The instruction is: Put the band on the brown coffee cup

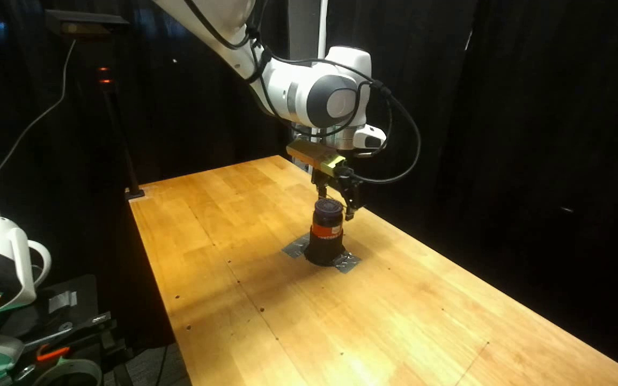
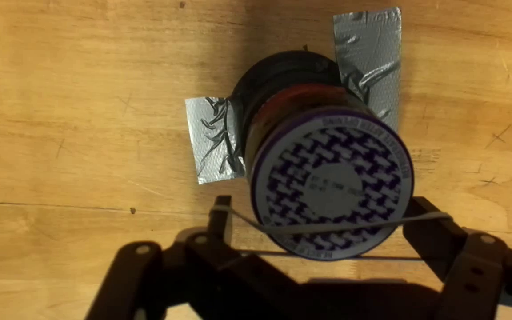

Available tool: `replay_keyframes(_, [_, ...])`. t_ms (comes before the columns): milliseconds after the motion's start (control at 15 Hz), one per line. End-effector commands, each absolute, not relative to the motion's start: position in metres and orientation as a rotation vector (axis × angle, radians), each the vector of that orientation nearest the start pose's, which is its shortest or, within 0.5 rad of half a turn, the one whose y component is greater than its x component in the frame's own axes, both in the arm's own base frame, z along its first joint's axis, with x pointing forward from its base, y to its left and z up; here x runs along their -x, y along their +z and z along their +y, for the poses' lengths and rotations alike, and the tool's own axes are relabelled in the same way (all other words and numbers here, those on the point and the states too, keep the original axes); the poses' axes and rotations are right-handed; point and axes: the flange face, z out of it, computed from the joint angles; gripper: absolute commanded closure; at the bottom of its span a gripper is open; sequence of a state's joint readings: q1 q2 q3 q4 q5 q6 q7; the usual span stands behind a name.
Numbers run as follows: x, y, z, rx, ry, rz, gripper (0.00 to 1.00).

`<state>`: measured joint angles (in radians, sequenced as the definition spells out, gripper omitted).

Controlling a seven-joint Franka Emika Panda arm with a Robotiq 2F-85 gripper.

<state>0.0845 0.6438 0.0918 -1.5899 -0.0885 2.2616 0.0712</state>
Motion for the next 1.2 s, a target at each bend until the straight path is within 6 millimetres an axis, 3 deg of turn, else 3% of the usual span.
replay_keyframes(0, [-0.694,0.258,0.109,3.143,0.015,-0.238,0.00])
replay_keyframes(267, [-0.688,0.249,0.105,3.145,0.063,-0.228,0.00])
replay_keyframes(667, [-0.672,0.260,0.094,3.116,0.061,-0.190,0.00])
replay_keyframes(1133, [-0.637,0.258,0.084,3.036,0.169,-0.220,0.00])
